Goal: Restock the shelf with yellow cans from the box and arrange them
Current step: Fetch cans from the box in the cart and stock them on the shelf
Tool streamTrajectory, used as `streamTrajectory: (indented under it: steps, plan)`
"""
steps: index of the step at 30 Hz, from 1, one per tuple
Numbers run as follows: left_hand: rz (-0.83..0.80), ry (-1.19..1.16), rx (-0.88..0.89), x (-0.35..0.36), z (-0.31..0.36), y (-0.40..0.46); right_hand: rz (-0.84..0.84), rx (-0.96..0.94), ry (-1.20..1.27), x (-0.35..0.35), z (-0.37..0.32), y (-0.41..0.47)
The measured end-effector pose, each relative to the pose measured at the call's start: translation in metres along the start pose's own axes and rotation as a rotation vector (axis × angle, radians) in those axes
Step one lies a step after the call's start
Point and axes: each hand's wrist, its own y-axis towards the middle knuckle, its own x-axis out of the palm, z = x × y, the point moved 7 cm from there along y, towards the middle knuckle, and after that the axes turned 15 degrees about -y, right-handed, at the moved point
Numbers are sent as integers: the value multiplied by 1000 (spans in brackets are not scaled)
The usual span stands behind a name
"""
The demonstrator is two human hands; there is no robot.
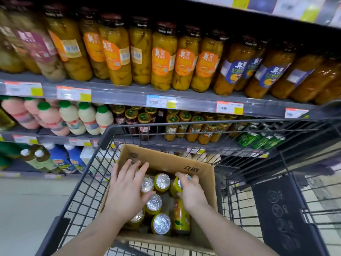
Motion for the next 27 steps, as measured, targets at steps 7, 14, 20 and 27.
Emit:
streamTrajectory:
  steps: [7, 14, 20, 27]
  plan:
    - [-224, -324, -66, -31, 38, 6, 44, -257, -31, -107, -26, -81]
    - [-201, -653, -12, -75, 67, 14, 65, -504, 0, -169, -67, -122]
    - [-99, -916, -133, -79, 21, 6, -32, -404, 25, -150, -44, -76]
    - [29, -869, -140, -80, -40, -14, -203, -235, -25, -17, -30, 22]
